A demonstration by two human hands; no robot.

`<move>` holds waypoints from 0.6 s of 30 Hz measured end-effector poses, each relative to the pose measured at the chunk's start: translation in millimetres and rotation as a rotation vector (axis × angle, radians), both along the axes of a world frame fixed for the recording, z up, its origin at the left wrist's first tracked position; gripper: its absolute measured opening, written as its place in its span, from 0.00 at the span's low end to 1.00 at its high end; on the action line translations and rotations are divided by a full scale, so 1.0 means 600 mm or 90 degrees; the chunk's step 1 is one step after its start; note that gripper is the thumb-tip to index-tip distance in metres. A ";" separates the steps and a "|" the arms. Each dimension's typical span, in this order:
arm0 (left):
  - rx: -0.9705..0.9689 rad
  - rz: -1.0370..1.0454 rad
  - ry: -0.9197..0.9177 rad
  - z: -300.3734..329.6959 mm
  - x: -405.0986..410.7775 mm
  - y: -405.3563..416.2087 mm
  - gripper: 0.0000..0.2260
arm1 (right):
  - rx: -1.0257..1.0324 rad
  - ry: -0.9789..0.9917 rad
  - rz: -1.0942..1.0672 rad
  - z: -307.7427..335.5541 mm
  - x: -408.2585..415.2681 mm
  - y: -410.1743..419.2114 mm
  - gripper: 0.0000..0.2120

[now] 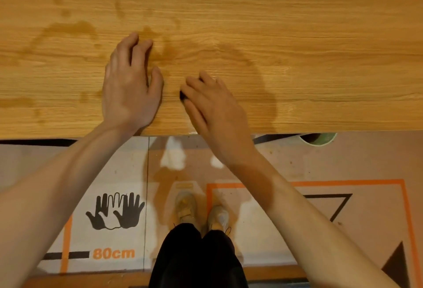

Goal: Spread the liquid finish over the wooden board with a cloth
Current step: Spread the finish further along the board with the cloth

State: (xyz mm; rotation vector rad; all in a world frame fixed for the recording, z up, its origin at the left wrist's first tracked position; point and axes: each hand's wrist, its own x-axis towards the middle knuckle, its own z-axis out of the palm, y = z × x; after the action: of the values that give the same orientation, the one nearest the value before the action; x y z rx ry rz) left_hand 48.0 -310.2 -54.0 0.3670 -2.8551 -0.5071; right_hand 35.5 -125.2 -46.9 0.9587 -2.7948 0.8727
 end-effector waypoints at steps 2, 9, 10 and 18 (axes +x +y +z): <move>0.004 0.000 0.000 -0.001 -0.001 -0.002 0.23 | 0.003 0.031 0.013 -0.004 0.021 0.081 0.14; 0.011 0.010 -0.008 -0.001 -0.002 -0.002 0.24 | -0.042 0.148 -0.339 -0.041 0.022 0.201 0.18; 0.009 0.012 -0.007 -0.001 -0.002 -0.001 0.24 | -0.062 0.156 -0.345 -0.050 0.029 0.177 0.19; 0.010 0.008 -0.003 -0.001 -0.004 -0.002 0.24 | -0.050 0.224 -0.121 -0.085 0.063 0.076 0.21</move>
State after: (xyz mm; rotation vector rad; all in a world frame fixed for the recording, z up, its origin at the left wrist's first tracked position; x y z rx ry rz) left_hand 45.7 -311.6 -54.9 0.3883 -2.8529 -0.5281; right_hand 73.4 -79.6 -98.1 0.7369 -2.4825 0.7049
